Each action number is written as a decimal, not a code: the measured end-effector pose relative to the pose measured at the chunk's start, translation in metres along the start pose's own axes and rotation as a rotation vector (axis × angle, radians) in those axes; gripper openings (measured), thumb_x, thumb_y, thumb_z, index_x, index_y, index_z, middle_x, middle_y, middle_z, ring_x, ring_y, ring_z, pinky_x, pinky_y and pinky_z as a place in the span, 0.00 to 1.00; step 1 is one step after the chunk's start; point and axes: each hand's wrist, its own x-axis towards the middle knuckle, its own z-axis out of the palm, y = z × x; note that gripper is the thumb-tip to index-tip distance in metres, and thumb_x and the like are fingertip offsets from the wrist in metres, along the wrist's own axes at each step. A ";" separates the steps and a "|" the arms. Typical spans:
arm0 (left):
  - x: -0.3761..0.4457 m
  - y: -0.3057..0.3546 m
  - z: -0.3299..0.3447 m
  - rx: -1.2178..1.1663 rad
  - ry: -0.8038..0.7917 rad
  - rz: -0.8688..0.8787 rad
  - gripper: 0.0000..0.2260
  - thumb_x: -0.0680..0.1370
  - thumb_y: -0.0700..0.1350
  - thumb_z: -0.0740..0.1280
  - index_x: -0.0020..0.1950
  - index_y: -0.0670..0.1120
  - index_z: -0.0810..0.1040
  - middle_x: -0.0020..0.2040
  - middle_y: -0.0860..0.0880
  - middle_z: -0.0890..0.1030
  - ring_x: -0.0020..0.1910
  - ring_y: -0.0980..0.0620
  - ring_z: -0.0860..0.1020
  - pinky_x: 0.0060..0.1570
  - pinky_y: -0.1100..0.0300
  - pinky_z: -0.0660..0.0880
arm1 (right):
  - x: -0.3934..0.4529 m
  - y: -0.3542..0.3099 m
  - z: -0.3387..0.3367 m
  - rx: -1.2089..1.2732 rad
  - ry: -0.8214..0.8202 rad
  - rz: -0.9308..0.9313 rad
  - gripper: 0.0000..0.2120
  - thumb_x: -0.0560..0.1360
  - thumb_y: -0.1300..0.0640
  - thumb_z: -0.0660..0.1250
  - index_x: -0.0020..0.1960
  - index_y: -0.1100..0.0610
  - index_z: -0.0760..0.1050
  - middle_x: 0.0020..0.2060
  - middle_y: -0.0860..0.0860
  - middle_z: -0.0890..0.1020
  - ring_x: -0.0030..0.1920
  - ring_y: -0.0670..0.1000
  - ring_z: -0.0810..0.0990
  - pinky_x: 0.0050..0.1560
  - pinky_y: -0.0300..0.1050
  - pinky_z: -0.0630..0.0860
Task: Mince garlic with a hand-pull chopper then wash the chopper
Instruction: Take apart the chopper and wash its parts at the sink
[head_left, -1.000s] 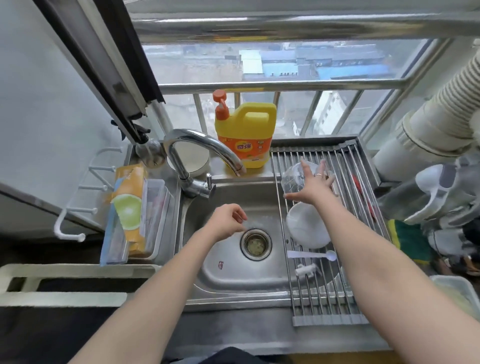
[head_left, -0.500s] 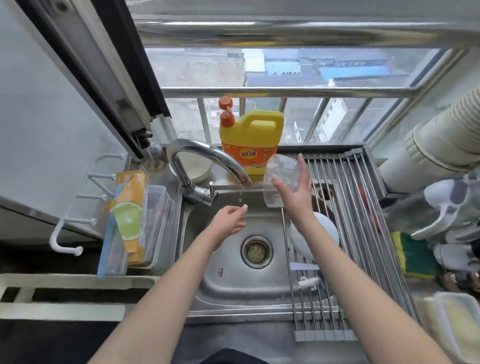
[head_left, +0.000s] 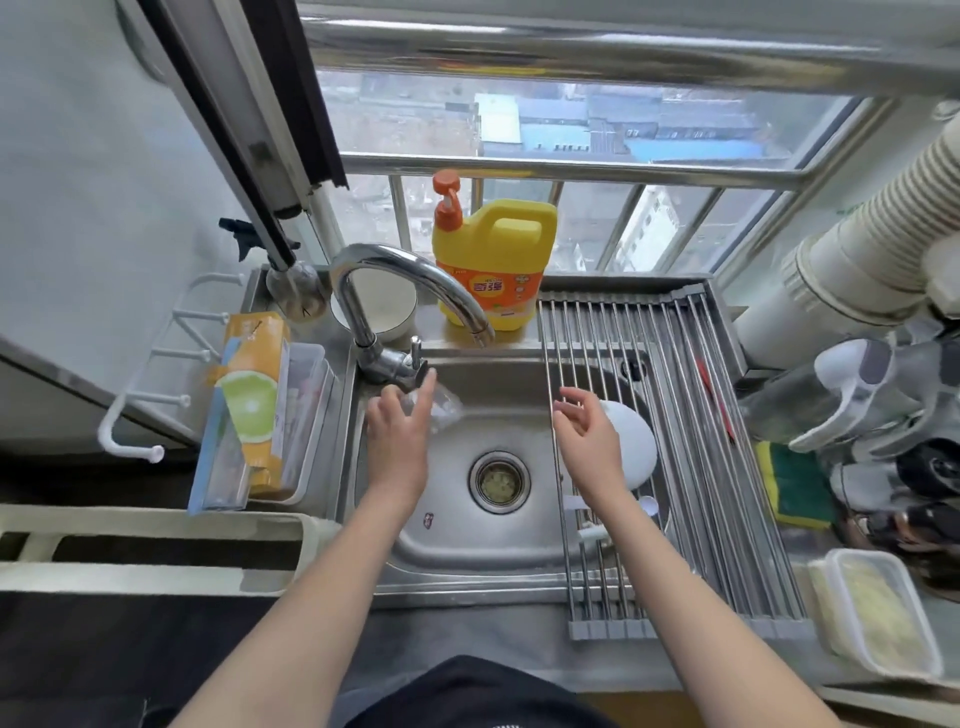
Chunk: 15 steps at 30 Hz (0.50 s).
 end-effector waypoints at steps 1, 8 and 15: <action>-0.003 -0.003 0.003 0.091 0.055 0.093 0.44 0.60 0.21 0.66 0.73 0.47 0.67 0.53 0.40 0.66 0.47 0.42 0.62 0.39 0.51 0.74 | -0.001 0.002 -0.003 -0.024 0.018 0.000 0.12 0.78 0.60 0.61 0.59 0.49 0.72 0.53 0.49 0.80 0.52 0.45 0.78 0.52 0.43 0.75; 0.001 0.028 -0.013 -0.332 -0.320 -0.420 0.36 0.74 0.27 0.56 0.77 0.52 0.54 0.66 0.39 0.62 0.57 0.41 0.66 0.52 0.51 0.73 | -0.009 0.006 -0.038 -0.170 0.125 0.055 0.13 0.75 0.64 0.60 0.43 0.49 0.78 0.42 0.51 0.83 0.38 0.49 0.80 0.42 0.46 0.76; -0.011 0.044 -0.018 -0.948 -0.653 -0.913 0.28 0.75 0.30 0.51 0.72 0.52 0.62 0.72 0.45 0.62 0.63 0.38 0.70 0.38 0.42 0.78 | -0.032 0.017 -0.055 -0.811 -0.441 0.219 0.18 0.71 0.70 0.64 0.47 0.47 0.77 0.42 0.48 0.75 0.37 0.49 0.76 0.39 0.43 0.76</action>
